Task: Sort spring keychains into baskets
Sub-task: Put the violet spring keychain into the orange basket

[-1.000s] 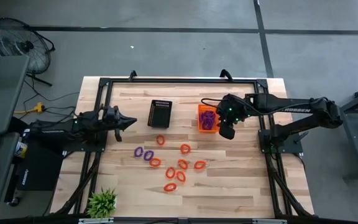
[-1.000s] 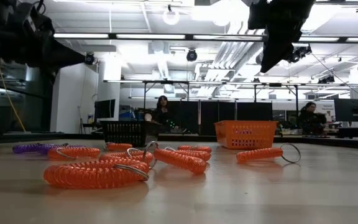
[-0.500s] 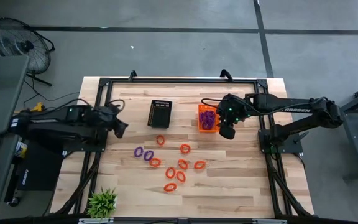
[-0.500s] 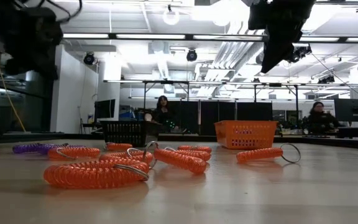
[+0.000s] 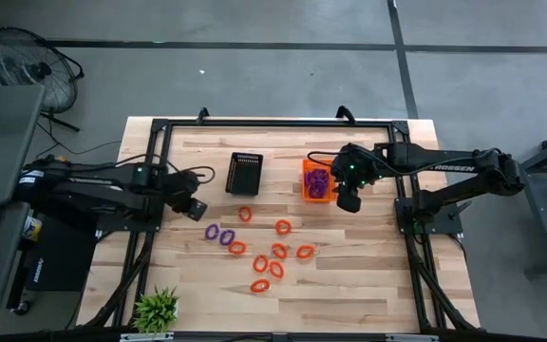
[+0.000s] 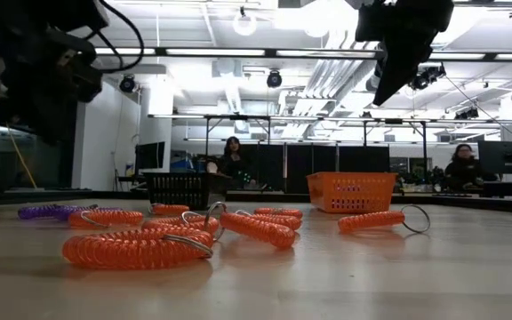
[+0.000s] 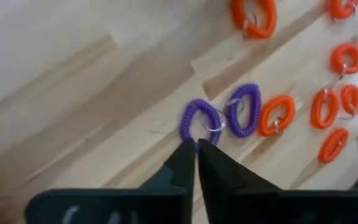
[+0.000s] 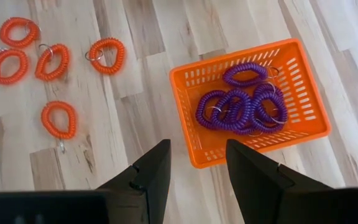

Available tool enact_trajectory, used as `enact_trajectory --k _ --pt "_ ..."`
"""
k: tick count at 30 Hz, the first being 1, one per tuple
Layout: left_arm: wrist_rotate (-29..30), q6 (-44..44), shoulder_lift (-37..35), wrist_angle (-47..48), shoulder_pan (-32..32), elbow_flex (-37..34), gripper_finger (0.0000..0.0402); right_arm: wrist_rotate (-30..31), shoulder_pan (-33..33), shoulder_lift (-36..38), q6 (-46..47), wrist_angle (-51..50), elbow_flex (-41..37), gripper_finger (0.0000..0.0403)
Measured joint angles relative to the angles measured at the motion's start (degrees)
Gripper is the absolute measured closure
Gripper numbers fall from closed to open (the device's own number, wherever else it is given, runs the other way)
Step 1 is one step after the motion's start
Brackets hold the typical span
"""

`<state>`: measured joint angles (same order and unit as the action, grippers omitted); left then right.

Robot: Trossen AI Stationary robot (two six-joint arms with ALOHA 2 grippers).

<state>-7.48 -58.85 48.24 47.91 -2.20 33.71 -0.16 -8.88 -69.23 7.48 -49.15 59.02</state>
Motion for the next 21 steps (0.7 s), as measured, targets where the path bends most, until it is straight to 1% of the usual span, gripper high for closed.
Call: enact_trajectory --k 2,7,10,13,17,21 --pt "-1.4 0.0 2.6 -1.8 0.0 0.0 0.0357 0.0 0.0 0.0 -0.7 0.0 0.0 0.0253" --pt "-3.3 -0.1 8.4 -2.8 0.0 0.0 0.0289 0.0 0.0 0.0 -1.6 -1.3 0.0 0.0253" --pt "-4.4 -1.0 12.1 -2.9 0.0 0.0 0.0260 0.0 0.0 0.0 -1.8 -2.3 0.0 0.0253" --pt "-4.4 -2.9 15.1 -3.5 0.0 0.0 0.0248 0.0 0.0 0.0 -2.4 -2.9 0.0 0.0253" --pt "-4.3 -3.4 18.7 -5.8 0.1 0.0 0.0245 0.0 0.0 0.0 -2.4 -3.0 0.0 0.0253" --pt "-5.0 -4.6 20.6 -7.2 0.6 0.0 0.0245 0.0 0.0 0.0 -2.4 -3.3 0.0 0.0253"
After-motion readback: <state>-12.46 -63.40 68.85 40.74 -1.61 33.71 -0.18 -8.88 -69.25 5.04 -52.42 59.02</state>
